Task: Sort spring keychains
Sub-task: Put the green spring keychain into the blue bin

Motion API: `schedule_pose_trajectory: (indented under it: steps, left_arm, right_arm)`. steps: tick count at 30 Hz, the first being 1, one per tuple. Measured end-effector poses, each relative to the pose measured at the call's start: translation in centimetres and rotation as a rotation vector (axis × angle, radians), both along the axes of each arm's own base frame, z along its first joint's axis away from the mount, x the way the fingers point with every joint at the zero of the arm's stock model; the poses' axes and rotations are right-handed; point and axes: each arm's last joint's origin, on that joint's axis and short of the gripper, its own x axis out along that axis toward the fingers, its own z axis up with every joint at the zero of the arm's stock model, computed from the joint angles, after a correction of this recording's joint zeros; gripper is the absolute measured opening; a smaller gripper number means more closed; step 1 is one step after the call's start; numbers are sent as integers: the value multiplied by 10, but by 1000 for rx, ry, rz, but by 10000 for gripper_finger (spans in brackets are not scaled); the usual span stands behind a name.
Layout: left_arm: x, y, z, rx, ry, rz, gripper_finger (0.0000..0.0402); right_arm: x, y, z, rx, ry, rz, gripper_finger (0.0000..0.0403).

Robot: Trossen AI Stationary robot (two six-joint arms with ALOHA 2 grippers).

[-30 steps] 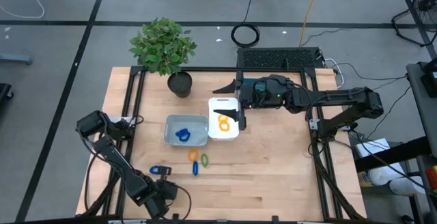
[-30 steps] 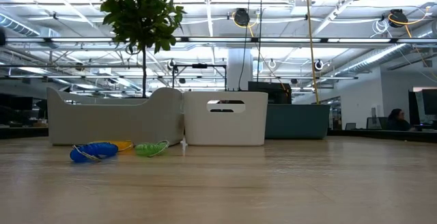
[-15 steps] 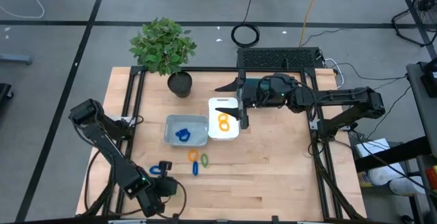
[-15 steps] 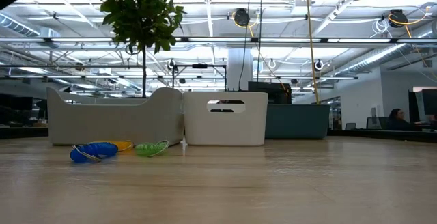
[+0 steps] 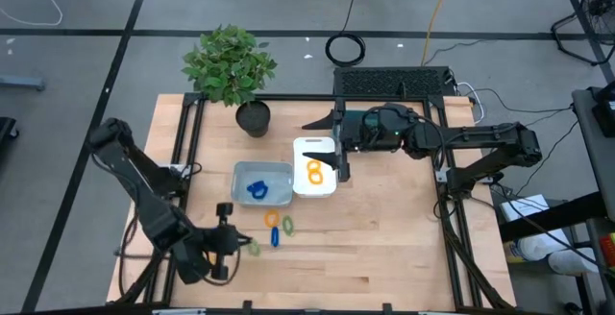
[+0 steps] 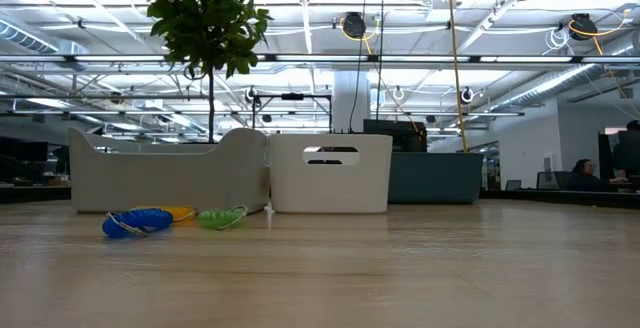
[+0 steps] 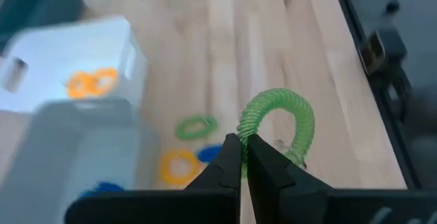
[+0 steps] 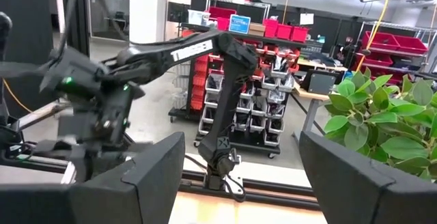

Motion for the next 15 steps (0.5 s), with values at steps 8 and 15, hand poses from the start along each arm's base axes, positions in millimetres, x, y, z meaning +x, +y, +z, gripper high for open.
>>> schedule_pose_trajectory:
  steps: [8,15]
  left_arm:
    - [-1,31,31,42,-139,53,6]
    - [6,58,58,81,-263,54,6]
  right_arm:
    - [0,1,0,0,2,3,274]
    - [0,10,0,-1,1,32,274]
